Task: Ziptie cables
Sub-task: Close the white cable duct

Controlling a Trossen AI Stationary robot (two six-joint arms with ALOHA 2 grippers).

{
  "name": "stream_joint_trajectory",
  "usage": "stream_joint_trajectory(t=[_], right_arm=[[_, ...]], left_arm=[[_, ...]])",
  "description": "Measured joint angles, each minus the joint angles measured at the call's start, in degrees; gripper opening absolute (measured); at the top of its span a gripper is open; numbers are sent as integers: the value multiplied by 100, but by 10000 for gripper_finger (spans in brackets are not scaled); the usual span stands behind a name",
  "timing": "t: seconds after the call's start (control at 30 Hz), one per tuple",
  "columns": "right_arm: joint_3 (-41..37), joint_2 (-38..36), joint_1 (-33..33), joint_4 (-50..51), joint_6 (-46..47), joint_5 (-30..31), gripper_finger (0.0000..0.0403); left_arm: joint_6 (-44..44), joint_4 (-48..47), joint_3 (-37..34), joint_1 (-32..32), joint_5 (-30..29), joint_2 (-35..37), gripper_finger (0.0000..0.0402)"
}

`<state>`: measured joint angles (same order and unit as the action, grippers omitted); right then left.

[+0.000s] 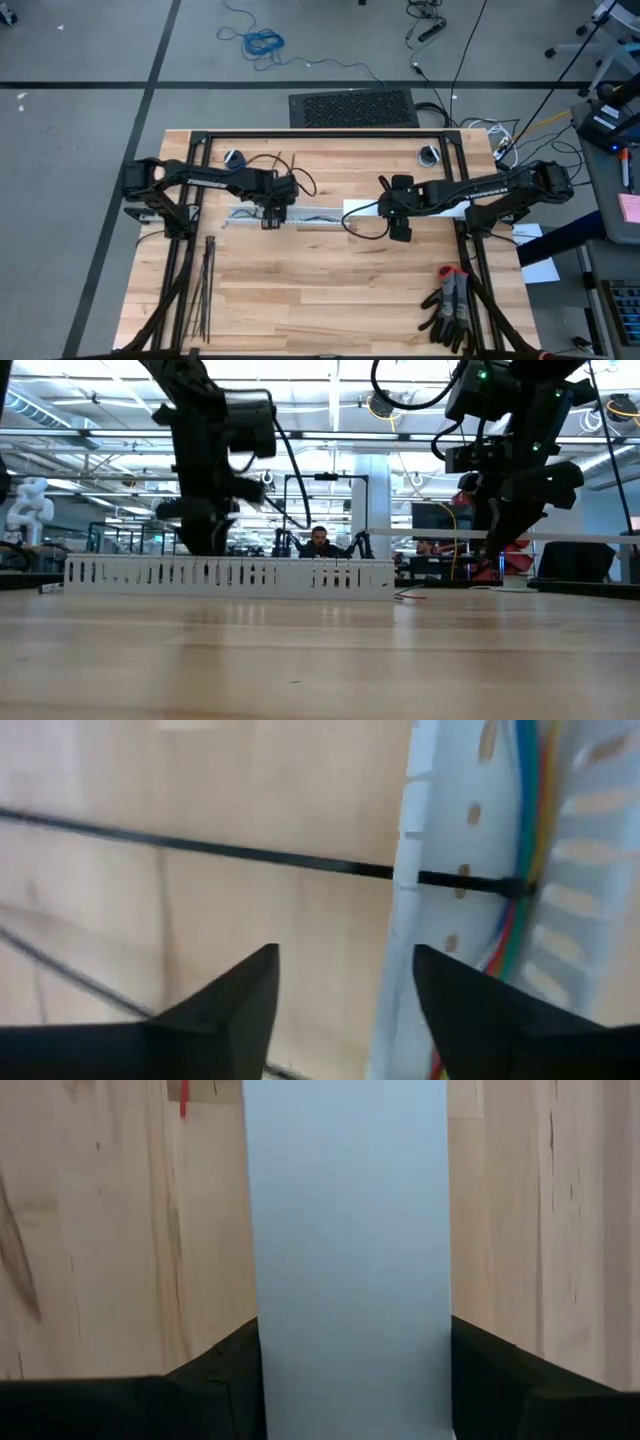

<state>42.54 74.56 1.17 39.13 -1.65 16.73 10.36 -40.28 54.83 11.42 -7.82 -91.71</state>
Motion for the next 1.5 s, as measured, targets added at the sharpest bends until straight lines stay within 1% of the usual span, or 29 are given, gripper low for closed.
stream_joint_trajectory(t=[0.07,0.1,0.2,0.23,0.3,0.4,0.53,0.63,0.8,0.9,0.97,1.1,1.2,1.33,1.43,1.5], right_arm=[[0,0,0,85,18,20,215],[0,2,0,129,28,26,215],[0,2,-21,235,65,31,215],[0,2,-34,265,83,28,215],[0,8,-64,342,122,20,215],[0,67,-106,420,185,17,215],[0,164,-163,489,233,14,215],[0,268,-166,494,261,7,215],[0,481,-166,490,291,2,215],[0,585,-171,472,289,-11,215],[0,632,-173,459,291,-18,215],[0,715,-252,447,296,-11,215],[0,720,-321,453,325,10,215],[0,721,-367,457,345,2,215],[13,720,-369,472,360,-7,215],[98,721,-357,563,418,89,215]], left_arm=[[-230,-8,79,-1,112,219,244],[-331,144,108,0,294,340,252],[-702,1103,104,-140,1031,566,263],[-721,1438,104,-249,1174,552,264],[-692,1959,104,-494,1238,372,265],[-685,2456,95,-703,1222,-36,266],[-682,3000,89,-783,969,-381,266],[-579,3227,89,-782,650,-522,266],[-361,3311,91,-704,460,-532,266],[-294,3314,91,-679,462,-535,266],[-297,3401,91,-673,569,-541,266],[-384,3533,92,-680,803,-820,266],[-399,3607,98,-680,828,-1070,266],[-530,3605,86,-678,710,-1353,266],[-746,3686,98,-672,464,-1385,266],[-991,3649,93,-651,351,-1396,266]])
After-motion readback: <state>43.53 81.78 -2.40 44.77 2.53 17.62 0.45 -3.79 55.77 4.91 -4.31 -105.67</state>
